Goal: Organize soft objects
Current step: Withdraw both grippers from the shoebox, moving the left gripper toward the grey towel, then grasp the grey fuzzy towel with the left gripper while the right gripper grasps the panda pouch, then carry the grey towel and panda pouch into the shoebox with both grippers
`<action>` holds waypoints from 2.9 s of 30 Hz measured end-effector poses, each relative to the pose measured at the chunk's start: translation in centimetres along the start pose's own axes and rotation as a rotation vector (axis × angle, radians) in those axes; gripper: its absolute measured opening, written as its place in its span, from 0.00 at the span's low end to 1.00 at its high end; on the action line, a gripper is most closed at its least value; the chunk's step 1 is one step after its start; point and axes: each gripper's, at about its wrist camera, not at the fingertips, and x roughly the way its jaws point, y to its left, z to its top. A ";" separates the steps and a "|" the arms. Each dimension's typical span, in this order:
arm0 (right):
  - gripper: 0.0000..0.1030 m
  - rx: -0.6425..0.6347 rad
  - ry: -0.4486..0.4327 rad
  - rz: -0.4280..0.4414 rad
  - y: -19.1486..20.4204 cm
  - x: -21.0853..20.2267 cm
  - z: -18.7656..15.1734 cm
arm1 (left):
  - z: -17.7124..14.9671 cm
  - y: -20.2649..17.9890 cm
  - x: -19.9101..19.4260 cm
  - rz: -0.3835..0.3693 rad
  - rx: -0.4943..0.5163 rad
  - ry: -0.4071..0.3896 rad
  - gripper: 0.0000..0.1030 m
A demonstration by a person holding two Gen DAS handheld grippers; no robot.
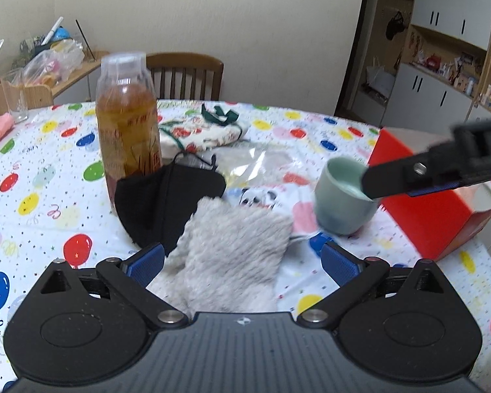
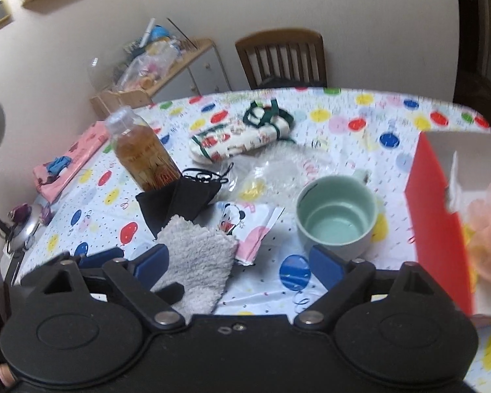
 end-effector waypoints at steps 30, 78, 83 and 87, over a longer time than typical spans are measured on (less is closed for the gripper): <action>0.58 0.395 0.125 -0.033 -2.2 11.8 1.1 | -1.8 1.7 6.1 -0.040 0.053 0.122 0.93; 0.13 0.323 -0.208 -0.021 -5.2 -7.1 -0.7 | 4.0 -1.9 -5.1 -0.142 -0.104 -0.042 0.10; 0.13 0.328 -0.241 -0.051 -7.7 -9.8 -1.1 | 5.7 -4.5 -5.4 -0.159 -0.087 -0.053 0.10; 0.13 0.334 -0.273 -0.088 -10.1 -12.0 -1.3 | 6.5 -6.9 -5.1 -0.170 -0.063 -0.052 0.10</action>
